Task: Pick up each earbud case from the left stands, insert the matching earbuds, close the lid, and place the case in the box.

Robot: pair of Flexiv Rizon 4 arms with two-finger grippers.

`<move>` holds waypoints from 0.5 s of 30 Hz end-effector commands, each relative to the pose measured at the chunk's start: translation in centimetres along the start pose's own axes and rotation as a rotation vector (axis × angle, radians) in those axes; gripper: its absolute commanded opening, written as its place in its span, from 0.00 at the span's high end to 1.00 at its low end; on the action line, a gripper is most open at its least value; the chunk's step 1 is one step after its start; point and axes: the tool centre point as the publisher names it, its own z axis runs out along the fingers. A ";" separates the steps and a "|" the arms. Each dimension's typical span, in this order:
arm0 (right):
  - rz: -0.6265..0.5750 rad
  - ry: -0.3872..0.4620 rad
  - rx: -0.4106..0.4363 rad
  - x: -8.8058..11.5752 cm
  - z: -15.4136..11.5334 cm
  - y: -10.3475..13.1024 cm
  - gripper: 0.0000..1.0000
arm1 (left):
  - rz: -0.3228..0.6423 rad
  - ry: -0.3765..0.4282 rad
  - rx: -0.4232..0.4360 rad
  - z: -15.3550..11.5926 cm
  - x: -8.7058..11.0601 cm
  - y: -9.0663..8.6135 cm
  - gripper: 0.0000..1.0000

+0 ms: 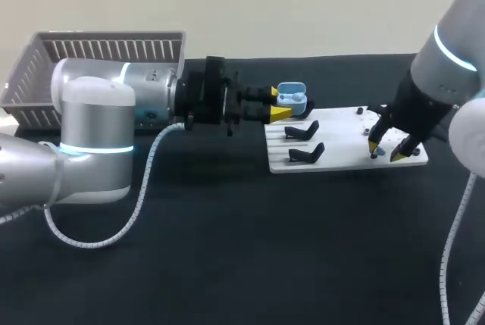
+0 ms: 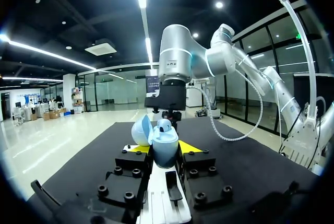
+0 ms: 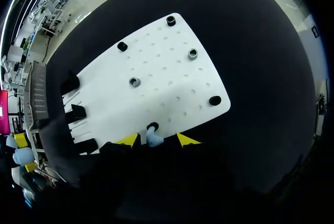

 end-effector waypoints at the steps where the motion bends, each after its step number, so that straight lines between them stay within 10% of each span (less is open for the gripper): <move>1: -0.002 0.011 -0.002 -0.5 0.3 0.2 0.63 | 0.003 -0.002 -0.007 0.0 0.1 -0.2 1.00; 8: -0.004 0.020 -0.003 -0.7 0.7 0.5 0.70 | 0.003 -0.002 -0.007 0.0 0.1 -0.2 1.00; 15: -0.005 0.027 0.007 -0.4 1.1 0.8 1.00 | 0.003 -0.002 -0.007 0.0 0.1 -0.2 1.00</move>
